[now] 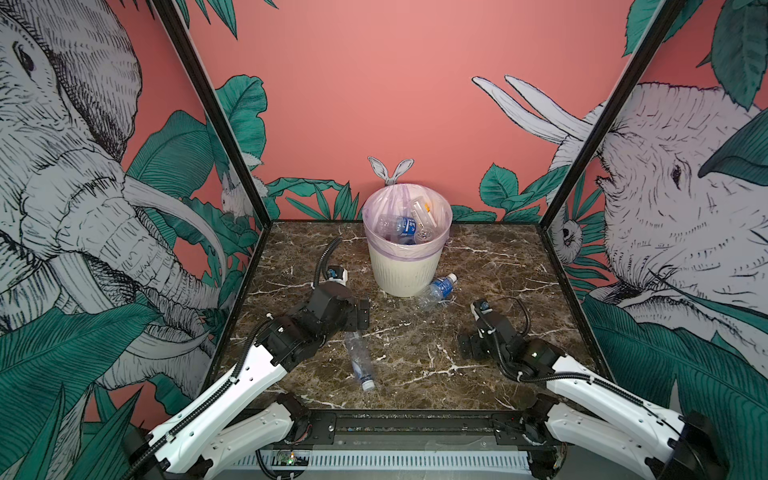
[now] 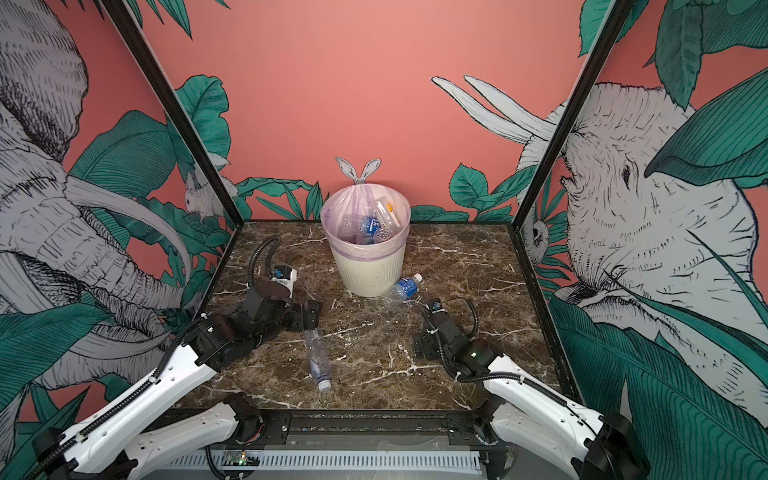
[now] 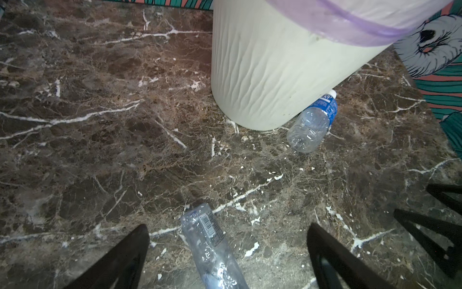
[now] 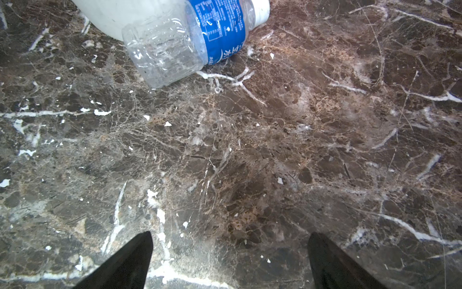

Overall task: Throw the plastic bottles in the bin
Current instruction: 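Withdraw the left gripper toward the crushed clear bottle on the table, then lower the left gripper onto the crushed clear bottle and close it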

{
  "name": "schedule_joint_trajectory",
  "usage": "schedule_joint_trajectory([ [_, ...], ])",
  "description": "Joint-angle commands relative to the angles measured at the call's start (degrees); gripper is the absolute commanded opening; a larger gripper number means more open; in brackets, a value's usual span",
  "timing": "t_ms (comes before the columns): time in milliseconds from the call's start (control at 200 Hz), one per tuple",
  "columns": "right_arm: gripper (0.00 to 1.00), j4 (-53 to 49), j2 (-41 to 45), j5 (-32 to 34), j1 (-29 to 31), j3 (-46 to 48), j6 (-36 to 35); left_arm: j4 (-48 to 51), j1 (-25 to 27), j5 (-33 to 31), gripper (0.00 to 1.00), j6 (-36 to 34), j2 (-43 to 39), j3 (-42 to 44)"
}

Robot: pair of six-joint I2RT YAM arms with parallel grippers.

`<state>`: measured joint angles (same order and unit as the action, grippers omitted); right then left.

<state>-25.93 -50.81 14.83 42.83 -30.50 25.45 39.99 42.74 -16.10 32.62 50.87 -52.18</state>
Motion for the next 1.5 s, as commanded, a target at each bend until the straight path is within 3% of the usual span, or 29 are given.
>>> schedule_joint_trajectory([
  [0, 0.99, -0.4, 1.8, 2.0, 0.3, 0.8, 0.8, 2.7, 0.5, -1.7, 0.99, 4.8, -1.5, 1.7],
  [750, 0.99, 0.9, 0.8, 2.1, 0.4, 1.2, 0.8, -1.9, 3.0, 1.8, 0.98, 16.7, -0.9, 14.3],
  [1490, 0.99, 0.8, 1.4, 2.2, 0.7, 1.5, 0.8, -8.4, 6.1, 3.7, 0.97, 21.7, 5.7, 20.4],
])
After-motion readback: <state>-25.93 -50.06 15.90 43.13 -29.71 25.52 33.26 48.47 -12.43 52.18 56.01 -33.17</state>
